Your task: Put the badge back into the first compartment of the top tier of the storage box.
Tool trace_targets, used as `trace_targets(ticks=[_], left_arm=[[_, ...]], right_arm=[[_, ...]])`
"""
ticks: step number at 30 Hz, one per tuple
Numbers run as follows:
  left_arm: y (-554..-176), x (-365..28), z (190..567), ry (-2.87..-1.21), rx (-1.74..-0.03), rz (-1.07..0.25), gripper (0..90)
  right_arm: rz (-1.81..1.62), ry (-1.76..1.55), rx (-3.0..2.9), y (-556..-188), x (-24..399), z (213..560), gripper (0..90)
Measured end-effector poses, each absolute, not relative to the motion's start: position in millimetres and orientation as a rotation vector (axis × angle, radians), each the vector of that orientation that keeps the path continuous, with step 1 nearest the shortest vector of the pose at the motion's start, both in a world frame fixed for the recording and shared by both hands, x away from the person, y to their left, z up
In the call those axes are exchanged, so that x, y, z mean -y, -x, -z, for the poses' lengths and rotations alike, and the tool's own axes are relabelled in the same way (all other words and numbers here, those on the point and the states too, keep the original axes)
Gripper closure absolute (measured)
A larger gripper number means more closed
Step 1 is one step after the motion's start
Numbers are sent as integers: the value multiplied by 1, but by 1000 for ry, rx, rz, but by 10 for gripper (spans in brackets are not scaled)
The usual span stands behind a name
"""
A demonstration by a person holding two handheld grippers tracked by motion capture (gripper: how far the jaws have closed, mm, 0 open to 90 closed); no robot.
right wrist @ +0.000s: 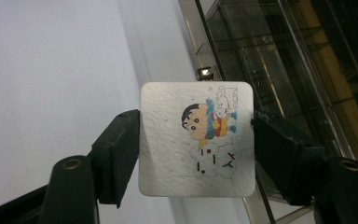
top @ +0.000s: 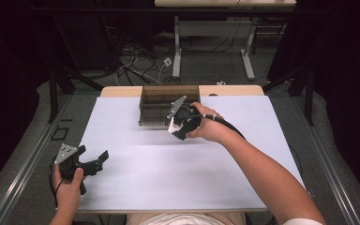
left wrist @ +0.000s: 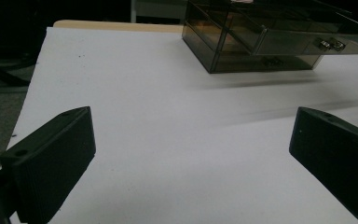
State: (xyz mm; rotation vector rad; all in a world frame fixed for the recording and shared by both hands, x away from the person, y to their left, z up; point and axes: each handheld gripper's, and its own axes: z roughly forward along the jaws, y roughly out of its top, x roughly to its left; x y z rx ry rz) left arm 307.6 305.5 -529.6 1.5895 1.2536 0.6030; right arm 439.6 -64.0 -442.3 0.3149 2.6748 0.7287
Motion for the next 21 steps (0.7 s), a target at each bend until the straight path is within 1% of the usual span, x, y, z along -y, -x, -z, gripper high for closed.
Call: trace_targets(ticks=[21], left_arm=[[-305,-309,530,-1583,-1270,-610,5]], right_arm=[[-756,-265,-2656,-456,37,435,329]])
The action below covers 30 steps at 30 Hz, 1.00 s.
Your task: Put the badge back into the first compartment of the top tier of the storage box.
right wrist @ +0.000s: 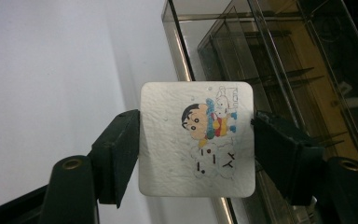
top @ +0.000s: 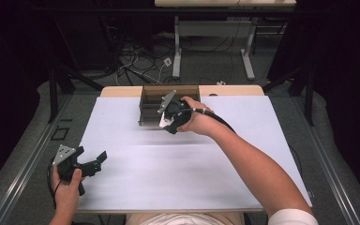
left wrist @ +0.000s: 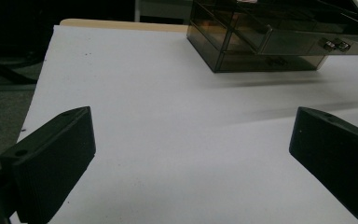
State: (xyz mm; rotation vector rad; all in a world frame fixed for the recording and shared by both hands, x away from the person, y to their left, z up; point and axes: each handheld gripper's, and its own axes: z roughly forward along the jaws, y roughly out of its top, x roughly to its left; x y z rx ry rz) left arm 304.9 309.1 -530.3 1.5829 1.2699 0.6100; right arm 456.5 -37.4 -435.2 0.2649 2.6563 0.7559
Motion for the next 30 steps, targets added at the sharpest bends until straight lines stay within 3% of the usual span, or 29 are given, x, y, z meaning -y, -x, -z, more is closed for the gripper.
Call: trace_targets(ticks=[30], left_arm=[[-299,-313,529,-1559,-1274,-609,5]], right_arm=[[-787,-223,-2614,-477,2,437,329]])
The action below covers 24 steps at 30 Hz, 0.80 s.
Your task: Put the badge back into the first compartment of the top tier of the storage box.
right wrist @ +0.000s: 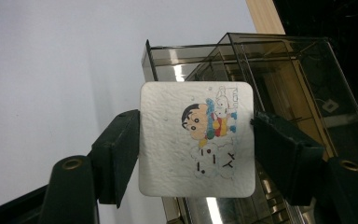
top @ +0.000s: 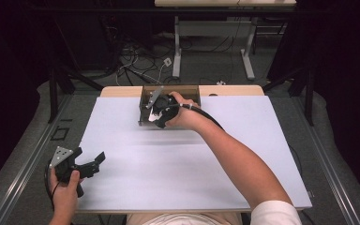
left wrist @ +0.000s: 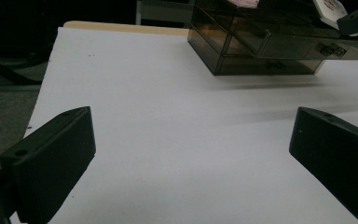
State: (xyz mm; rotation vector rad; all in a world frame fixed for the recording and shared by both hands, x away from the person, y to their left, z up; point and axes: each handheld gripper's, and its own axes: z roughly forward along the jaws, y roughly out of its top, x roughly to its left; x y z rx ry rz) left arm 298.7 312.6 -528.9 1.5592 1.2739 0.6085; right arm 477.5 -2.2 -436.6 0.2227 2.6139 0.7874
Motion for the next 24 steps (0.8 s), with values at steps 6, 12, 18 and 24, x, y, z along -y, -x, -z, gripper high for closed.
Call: trace_targets(ticks=[6,12,18,24], left_arm=[[-298,-312,529,-1563,-1271,-612,5],[-298,-314,529,-1559,-1271,-613,5],[-298,-314,529,-1562,-1269,-611,5],[-298,-313,529,-1561,-1267,-611,5]], right_arm=[[-797,-202,-2591,-480,-3,438,329],[-788,-190,-2588,-484,-5,440,329],[-765,-179,-2590,-487,-9,439,329],[-755,-153,-2581,-489,-15,438,329]])
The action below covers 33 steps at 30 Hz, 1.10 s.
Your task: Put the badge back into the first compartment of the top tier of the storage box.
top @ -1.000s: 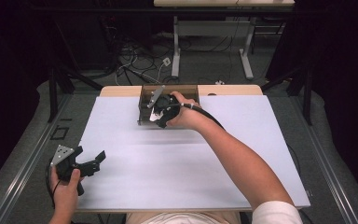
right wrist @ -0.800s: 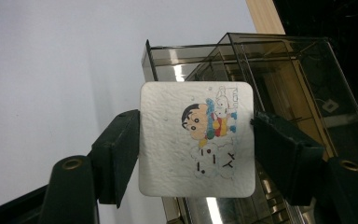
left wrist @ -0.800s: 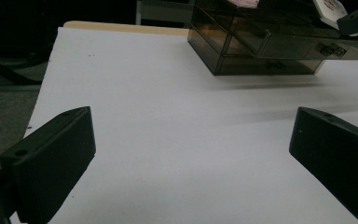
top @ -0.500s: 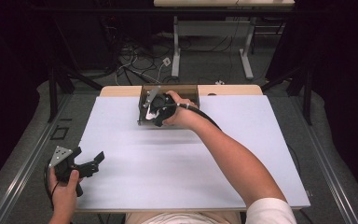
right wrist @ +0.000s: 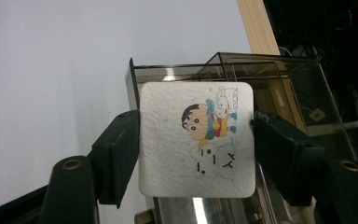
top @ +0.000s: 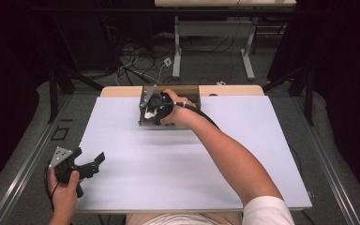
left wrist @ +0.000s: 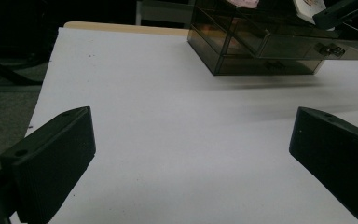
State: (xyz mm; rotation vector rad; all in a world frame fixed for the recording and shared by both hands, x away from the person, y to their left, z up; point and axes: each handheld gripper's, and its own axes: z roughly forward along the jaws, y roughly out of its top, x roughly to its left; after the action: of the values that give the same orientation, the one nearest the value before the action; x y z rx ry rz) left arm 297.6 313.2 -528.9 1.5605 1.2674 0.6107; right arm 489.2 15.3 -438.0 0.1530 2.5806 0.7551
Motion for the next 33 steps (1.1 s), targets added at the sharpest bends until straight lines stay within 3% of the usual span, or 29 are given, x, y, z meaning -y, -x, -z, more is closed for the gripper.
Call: trace_targets(ticks=[25,33], left_arm=[[-297,-314,529,-1555,-1269,-607,5],[-298,-315,529,-1558,-1274,-608,5]], right_arm=[[-713,-80,-2579,-497,-32,445,327],[-721,-83,-2576,-496,-32,445,265]])
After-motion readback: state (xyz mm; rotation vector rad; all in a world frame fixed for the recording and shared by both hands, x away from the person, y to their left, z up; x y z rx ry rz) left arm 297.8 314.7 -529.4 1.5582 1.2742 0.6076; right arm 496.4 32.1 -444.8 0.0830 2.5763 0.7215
